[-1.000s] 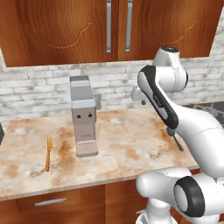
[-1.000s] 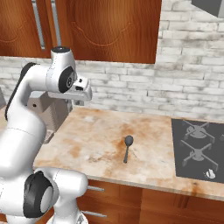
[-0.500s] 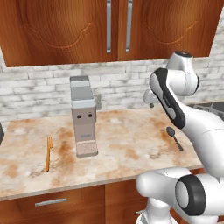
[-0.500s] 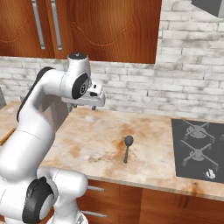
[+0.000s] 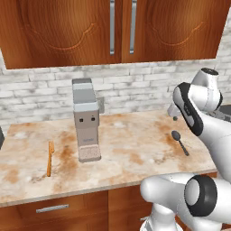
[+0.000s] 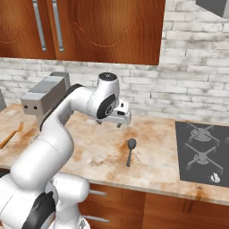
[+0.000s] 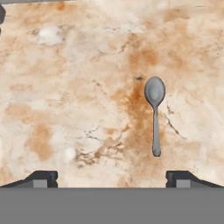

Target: Take the fork and place it on the left side of the plate. Then take the spoon and place it on the right side of the plate. Make sure they're directly next to the plate.

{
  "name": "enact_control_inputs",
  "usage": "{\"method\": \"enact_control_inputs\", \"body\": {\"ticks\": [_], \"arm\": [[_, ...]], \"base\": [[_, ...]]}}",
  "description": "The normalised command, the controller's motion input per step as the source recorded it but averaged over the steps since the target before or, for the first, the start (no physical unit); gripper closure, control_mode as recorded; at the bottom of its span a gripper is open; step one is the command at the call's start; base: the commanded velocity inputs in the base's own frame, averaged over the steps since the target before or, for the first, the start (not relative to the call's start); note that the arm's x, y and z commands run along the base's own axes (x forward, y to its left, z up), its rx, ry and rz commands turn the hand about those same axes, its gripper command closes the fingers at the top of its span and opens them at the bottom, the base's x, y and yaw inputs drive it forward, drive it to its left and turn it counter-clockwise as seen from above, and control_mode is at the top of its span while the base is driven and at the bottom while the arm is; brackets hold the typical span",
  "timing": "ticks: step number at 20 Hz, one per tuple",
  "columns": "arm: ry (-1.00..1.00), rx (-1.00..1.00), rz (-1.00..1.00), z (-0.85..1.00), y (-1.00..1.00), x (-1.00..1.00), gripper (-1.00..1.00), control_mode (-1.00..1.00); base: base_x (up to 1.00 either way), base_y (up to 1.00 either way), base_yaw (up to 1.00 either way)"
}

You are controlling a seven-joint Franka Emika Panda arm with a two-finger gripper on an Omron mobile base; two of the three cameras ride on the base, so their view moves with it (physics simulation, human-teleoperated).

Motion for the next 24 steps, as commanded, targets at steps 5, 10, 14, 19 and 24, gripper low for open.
{"method": "enact_control_inputs", "body": {"ticks": [5,10,14,19,24], "arm": [[0.01,0.00,-0.02,-0.72,-0.61,0.09,-1.00,-1.00],[0.01,0.00,0.00,-0.77,-0.41,0.21,-1.00,-1.00],[0.00,0.00,0.00,-0.63,-0.29,0.20,-1.00,-1.00],[0.01,0.00,0.00,-0.42,0.00,0.35,-1.00,-1.00],[0.06,0.00,-0.04,-0.37,0.00,0.49,-1.00,-1.00]], "base": [[0.00,0.00,0.00],[0.00,0.00,0.00],[0.00,0.00,0.00],[0.00,0.00,0.00],[0.00,0.00,0.00]]}}
